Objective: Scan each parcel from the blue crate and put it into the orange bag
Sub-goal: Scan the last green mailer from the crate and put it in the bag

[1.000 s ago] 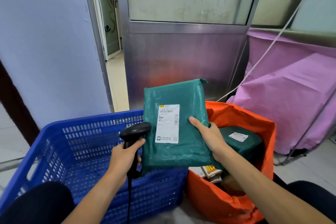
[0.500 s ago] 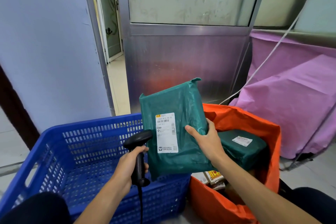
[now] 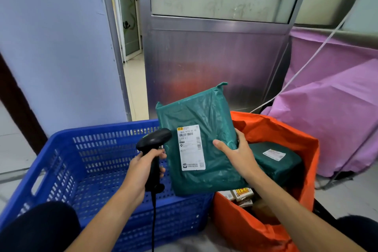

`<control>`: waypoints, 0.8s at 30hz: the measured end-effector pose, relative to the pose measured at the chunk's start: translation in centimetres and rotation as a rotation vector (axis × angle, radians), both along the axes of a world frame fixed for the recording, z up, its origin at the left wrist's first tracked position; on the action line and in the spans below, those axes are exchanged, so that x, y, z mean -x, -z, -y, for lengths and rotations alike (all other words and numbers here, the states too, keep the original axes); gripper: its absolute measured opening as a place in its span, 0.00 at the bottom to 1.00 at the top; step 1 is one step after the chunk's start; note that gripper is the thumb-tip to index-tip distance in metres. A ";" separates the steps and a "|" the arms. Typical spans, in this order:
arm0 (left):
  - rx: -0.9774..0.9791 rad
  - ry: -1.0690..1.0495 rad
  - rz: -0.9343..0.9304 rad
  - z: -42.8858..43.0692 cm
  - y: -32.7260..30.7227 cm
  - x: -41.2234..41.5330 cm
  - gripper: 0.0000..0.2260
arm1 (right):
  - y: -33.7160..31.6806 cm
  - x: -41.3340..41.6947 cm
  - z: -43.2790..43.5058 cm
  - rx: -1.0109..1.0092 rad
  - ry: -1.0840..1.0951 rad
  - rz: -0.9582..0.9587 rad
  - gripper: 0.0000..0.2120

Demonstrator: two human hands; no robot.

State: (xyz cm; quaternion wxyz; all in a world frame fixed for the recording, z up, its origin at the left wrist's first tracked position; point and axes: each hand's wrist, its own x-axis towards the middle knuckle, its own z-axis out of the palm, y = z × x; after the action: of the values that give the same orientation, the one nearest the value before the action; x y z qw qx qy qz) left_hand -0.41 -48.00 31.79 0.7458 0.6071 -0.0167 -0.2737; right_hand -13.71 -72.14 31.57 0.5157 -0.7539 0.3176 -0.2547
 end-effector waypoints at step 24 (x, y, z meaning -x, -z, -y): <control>-0.106 0.112 0.169 -1.1 -1.6 1.5 0.09 | 0.0 2.7 1.1 -0.078 0.001 0.034 0.40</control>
State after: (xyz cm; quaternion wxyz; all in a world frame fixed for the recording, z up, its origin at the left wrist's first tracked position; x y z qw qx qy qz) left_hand -1.88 -46.93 33.40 0.6922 0.6647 -0.0989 -0.2633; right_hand -16.37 -73.25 31.55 0.5500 -0.7286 0.3188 -0.2551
